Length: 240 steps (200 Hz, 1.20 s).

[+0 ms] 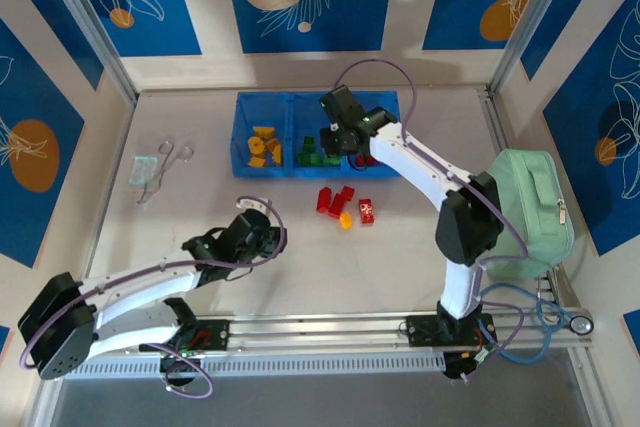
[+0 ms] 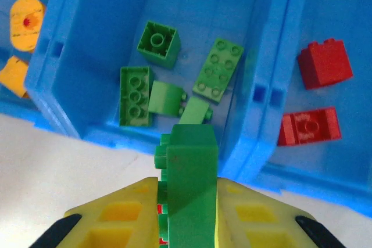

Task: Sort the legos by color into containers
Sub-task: Place the lego in the container.

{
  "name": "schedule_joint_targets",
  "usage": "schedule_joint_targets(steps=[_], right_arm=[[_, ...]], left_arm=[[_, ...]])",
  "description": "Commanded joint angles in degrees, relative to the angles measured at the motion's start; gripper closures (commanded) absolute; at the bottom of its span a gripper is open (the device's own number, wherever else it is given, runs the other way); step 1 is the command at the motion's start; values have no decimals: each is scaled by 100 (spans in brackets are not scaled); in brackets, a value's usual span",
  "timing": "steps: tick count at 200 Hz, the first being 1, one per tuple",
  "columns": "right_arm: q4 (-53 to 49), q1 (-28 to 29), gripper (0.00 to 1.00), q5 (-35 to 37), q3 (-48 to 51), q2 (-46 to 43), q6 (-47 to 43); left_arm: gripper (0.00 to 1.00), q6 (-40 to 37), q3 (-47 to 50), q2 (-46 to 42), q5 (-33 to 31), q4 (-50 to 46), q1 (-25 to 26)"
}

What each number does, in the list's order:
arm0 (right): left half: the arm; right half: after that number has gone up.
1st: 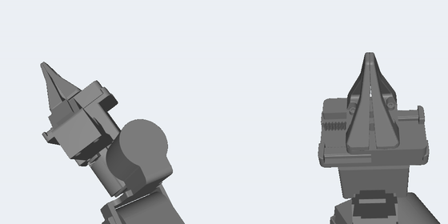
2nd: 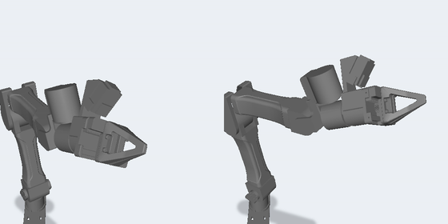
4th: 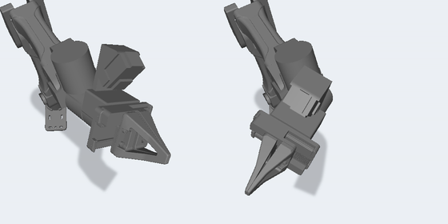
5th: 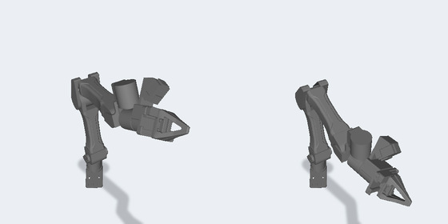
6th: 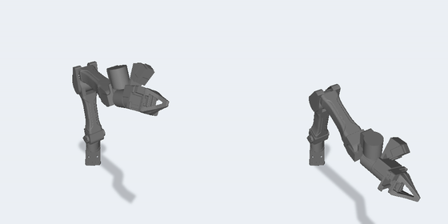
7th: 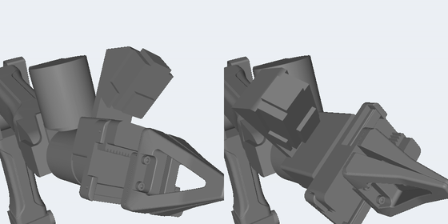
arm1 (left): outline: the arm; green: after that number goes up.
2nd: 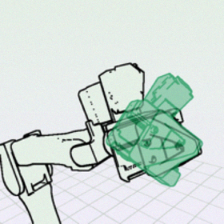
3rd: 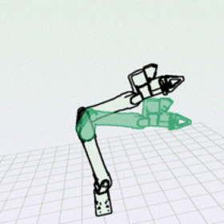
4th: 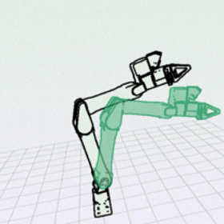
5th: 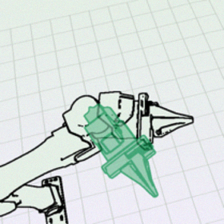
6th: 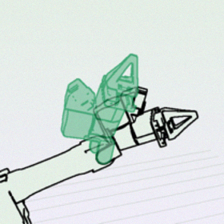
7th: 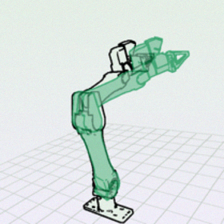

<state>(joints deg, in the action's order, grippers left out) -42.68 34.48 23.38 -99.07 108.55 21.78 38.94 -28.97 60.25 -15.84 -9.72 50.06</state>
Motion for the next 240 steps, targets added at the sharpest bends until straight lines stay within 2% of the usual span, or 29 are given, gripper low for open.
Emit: schedule_joint_targets(steps=[1,14,25,37,48,63,96,155,201,240], right_arm=[[-232,-79,75,31,-552,436,-231],[-200,-192,69,-33,-886,760,-278],[-393,-288,58,-245,-1317,1064,-283],[-645,-311,52,-264,-1698,1245,-244],[-572,-276,45,-184,-1677,1175,-227],[-372,-252,40,-264,-1391,940,-159],[1,-155,39,-309,-418,299,-83],[671,-114,42,-652,1689,-1155,155],[831,-52,43,-849,2713,-1610,424],[956,176,46,-835,3335,-1656,647]], left_arm=[[47,3,83,-265,-205,-284,76],[47,34,143,-367,-237,-312,83],[47,44,177,-445,-250,-323,84],[47,52,176,-491,-245,-388,88],[47,60,164,-535,-268,-472,91],[47,61,194,-612,-298,-496,91],[46,5,174,-568,-250,-375,91],[46,-116,-86,92,-99,-42,101],[46,-165,-274,372,4,96,115],[46,-173,-296,434,13,108,136]])
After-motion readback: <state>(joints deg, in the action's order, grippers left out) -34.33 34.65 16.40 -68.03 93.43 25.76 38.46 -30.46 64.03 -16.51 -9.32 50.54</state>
